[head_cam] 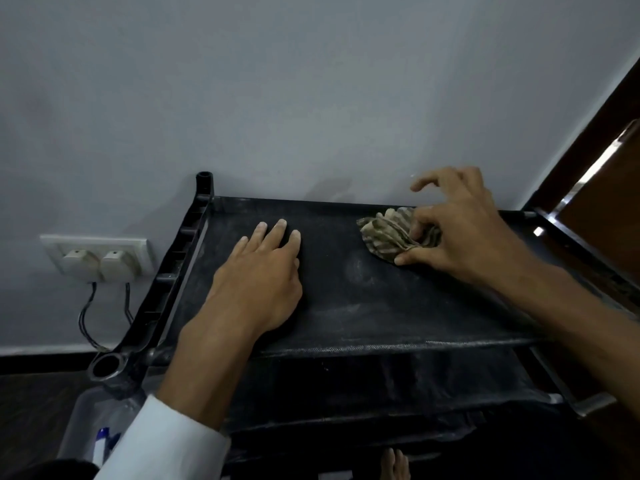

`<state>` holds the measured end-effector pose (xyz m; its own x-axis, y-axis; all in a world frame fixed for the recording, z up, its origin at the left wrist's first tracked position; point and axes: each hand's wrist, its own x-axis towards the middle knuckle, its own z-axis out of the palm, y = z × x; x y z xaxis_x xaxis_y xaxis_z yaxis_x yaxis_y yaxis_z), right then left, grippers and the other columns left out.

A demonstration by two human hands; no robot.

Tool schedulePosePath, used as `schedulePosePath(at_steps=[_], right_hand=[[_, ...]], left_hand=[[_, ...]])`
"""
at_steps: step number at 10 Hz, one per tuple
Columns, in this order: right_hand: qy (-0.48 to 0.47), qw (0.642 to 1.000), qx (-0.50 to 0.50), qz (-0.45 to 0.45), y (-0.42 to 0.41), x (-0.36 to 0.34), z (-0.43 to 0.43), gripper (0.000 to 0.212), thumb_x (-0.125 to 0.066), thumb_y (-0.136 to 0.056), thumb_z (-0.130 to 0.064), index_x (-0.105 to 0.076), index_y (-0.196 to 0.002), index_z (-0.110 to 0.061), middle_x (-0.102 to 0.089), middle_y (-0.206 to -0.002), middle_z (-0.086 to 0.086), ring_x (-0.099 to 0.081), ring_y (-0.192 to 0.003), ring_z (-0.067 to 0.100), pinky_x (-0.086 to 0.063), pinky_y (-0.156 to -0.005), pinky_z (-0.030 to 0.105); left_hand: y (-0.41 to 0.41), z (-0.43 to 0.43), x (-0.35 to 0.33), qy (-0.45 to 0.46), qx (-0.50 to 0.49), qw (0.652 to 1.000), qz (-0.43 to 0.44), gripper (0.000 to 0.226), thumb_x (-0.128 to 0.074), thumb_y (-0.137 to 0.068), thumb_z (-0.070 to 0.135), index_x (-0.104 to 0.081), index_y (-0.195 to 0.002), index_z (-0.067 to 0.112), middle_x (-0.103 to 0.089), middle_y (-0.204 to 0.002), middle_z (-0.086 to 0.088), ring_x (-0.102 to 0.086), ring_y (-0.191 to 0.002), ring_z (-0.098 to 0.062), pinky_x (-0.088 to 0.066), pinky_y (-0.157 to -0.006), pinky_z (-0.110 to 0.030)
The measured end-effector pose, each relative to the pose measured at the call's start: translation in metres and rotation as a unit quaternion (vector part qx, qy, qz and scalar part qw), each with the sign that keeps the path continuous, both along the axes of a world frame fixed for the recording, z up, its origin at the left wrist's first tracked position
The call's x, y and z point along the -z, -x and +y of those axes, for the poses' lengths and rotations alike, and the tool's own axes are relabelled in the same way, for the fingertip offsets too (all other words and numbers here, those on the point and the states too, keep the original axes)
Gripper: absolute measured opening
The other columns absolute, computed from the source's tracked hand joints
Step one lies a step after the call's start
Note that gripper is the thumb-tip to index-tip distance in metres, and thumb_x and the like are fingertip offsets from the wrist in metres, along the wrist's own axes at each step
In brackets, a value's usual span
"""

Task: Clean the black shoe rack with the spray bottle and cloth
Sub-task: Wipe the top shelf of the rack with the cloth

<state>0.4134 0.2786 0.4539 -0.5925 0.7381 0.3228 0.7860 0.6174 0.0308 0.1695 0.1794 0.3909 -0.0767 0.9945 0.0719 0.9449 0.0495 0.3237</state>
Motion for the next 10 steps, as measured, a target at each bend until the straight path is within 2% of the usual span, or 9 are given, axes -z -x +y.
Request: schedulePosePath(at_steps=[1, 2, 3, 4, 5, 6, 7, 9, 10], right_hand=[[0.077, 0.996, -0.039, -0.016, 0.001, -0.002, 0.001, 0.038, -0.086, -0.064, -0.047, -0.056, -0.068, -0.024, -0.062, -0.113, -0.005, -0.057, -0.104, 0.017, -0.053, -0.085, 0.040], [0.088, 0.995, -0.045, 0.029, -0.003, 0.002, 0.005, 0.039, -0.086, -0.063, -0.048, -0.057, -0.076, -0.027, -0.067, -0.093, -0.006, -0.064, -0.090, 0.017, -0.053, -0.076, 0.035], [0.126, 0.985, -0.017, 0.115, -0.007, 0.000, 0.007, 0.054, -0.088, -0.057, -0.049, -0.059, -0.099, -0.032, -0.067, -0.100, -0.011, -0.062, -0.094, 0.008, -0.047, -0.075, 0.020], [0.219, 0.967, 0.026, 0.126, -0.009, -0.003, 0.010, 0.085, -0.083, -0.051, -0.057, -0.055, -0.129, -0.034, -0.067, -0.107, -0.011, -0.063, -0.094, 0.005, -0.045, -0.079, 0.016], [0.298, 0.945, 0.037, 0.133, -0.010, -0.008, 0.008, 0.059, -0.080, -0.057, -0.059, -0.070, -0.110, -0.036, -0.077, -0.092, -0.007, -0.070, -0.076, 0.006, -0.047, -0.061, 0.009], [0.248, 0.965, 0.029, 0.076, -0.007, -0.007, 0.006, 0.044, -0.085, -0.064, -0.051, -0.069, -0.102, -0.035, -0.071, -0.096, -0.014, -0.065, -0.086, 0.002, -0.048, -0.069, 0.018], [0.202, 0.979, 0.036, 0.008, -0.002, -0.005, 0.002, 0.045, -0.084, -0.066, -0.053, -0.061, -0.100, -0.034, -0.062, -0.093, -0.019, -0.056, -0.084, -0.004, -0.041, -0.065, 0.017], [-0.022, 0.994, 0.066, 0.083, 0.000, -0.012, 0.013, 0.041, -0.077, -0.075, -0.038, -0.054, -0.106, -0.022, -0.063, -0.094, 0.004, -0.057, -0.082, 0.028, -0.044, -0.068, 0.035], [-0.097, 0.992, 0.076, -0.012, 0.004, -0.006, 0.014, 0.045, -0.079, -0.075, -0.028, -0.058, -0.114, -0.020, -0.058, -0.105, 0.010, -0.056, -0.092, 0.033, -0.044, -0.068, 0.035]], left_hand=[[0.000, 0.000, 0.000, 0.000, 0.000, 1.000, -0.004, 0.053, -0.026, -0.106, 0.026, -0.013, -0.157, 0.021, 0.001, -0.166, 0.000, 0.006, -0.152, -0.021, -0.001, -0.122, -0.037], [0.000, 0.000, 0.001, -0.002, 0.000, 1.000, -0.002, 0.053, -0.026, -0.106, 0.026, -0.013, -0.157, 0.021, 0.001, -0.166, -0.001, 0.005, -0.152, -0.021, -0.002, -0.122, -0.037], [0.000, -0.001, 0.001, -0.005, 0.001, 1.000, -0.002, 0.053, -0.026, -0.106, 0.026, -0.013, -0.157, 0.021, 0.000, -0.166, 0.000, 0.005, -0.152, -0.021, -0.002, -0.122, -0.037], [0.000, -0.001, 0.000, -0.003, 0.002, 1.000, 0.002, 0.053, -0.026, -0.106, 0.026, -0.012, -0.157, 0.020, 0.000, -0.166, -0.001, 0.005, -0.152, -0.022, -0.002, -0.122, -0.037], [-0.001, -0.001, 0.000, -0.002, 0.001, 1.000, 0.003, 0.053, -0.026, -0.106, 0.026, -0.013, -0.157, 0.020, 0.000, -0.166, -0.002, 0.004, -0.152, -0.022, -0.003, -0.122, -0.038], [-0.001, -0.001, 0.000, -0.003, 0.001, 1.000, 0.006, 0.053, -0.026, -0.106, 0.026, -0.013, -0.157, 0.020, 0.000, -0.166, -0.002, 0.004, -0.152, -0.023, -0.003, -0.123, -0.038], [-0.001, -0.001, 0.001, -0.003, 0.002, 1.000, 0.006, 0.053, -0.026, -0.106, 0.027, -0.013, -0.157, 0.020, 0.000, -0.166, -0.002, 0.004, -0.152, -0.023, -0.003, -0.122, -0.038], [-0.001, -0.002, 0.000, -0.001, 0.002, 1.000, 0.006, 0.053, -0.026, -0.106, 0.026, -0.012, -0.157, 0.020, 0.000, -0.166, -0.002, 0.004, -0.152, -0.023, -0.003, -0.122, -0.038], [-0.001, -0.002, -0.001, 0.004, 0.004, 1.000, 0.006, 0.053, -0.026, -0.106, 0.026, -0.012, -0.157, 0.019, 0.001, -0.166, -0.002, 0.005, -0.152, -0.023, -0.003, -0.123, -0.038]])
